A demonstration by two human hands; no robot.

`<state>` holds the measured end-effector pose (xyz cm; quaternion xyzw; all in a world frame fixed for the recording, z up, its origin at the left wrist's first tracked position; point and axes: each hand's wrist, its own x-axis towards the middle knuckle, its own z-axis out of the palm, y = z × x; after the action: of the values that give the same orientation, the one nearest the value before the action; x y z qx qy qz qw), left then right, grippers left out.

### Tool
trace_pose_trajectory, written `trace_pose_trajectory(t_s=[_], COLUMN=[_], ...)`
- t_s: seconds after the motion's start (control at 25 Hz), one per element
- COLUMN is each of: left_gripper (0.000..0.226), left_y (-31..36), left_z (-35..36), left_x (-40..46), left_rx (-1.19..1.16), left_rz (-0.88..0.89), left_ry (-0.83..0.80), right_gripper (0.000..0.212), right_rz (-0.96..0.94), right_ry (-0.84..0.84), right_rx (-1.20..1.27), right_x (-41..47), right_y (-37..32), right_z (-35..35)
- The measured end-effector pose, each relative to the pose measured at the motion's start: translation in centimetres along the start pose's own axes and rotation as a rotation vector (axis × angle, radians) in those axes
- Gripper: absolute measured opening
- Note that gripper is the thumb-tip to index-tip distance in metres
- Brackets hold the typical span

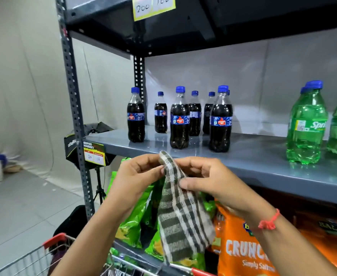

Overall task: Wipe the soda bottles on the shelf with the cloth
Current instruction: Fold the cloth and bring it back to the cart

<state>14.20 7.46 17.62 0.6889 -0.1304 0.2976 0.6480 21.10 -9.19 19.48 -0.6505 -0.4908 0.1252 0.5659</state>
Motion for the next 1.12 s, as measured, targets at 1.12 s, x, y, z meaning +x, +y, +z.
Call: trace_pose_trajectory(t_s=[1.12], left_gripper=[0.008], left_y=[7.4], left_z=[9.0], left_x=[-18.3], left_rx=[1.156], left_rz=[-0.392], left_ry=[0.098], right_gripper=[0.026], right_rz=[-0.125], right_ry=[-0.613], right_rx=[-0.692], right_x=[-8.1], right_y=[0.6], right_z=[-1.5])
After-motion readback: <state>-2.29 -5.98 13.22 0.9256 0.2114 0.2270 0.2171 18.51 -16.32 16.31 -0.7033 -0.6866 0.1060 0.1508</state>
